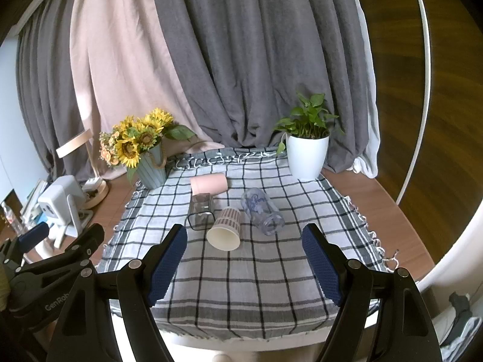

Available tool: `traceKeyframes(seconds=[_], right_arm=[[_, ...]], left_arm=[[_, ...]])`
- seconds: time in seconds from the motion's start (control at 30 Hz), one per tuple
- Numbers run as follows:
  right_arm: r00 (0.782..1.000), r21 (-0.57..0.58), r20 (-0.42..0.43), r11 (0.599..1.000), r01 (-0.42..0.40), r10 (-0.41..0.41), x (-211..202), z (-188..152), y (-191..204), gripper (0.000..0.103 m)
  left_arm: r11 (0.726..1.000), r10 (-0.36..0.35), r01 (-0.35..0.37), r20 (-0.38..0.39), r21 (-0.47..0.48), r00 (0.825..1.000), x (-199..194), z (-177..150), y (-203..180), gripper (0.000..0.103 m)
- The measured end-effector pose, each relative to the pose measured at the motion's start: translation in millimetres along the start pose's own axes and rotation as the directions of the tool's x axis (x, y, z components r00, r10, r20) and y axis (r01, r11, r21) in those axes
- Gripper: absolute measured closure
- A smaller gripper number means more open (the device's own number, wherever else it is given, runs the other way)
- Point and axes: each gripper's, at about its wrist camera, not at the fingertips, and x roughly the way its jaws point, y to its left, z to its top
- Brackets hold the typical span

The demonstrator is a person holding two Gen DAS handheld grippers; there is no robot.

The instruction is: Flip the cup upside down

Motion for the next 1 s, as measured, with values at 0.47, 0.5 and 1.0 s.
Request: traceKeyframes(seconds=[0.47,0.5,1.0], right_arm=[[1.000,-0.006,-0.003,1.000,-0.002,0.002,1.3,4.3,-1.1,0.025],[1.000,-0.006,-0.003,1.000,-0.001,0.001,1.2,4.3,-0.7,0.025],[1.000,-0.010,-0.009,1.000,-0.002,0.002,5.8,6.7,0.5,0.025]], left_arm=[[1.000,0.000,0.000,-0.003,0.003,1.000,3.3,0.3,-0.5,0.000],[1.000,0.000,0.000,-0.003,0.003,1.000,3.8,0.5,-0.4,0.000],[1.000,-0.004,0.004,-0.015,0.003,1.000,12.9,1.9,0.4,0.000]])
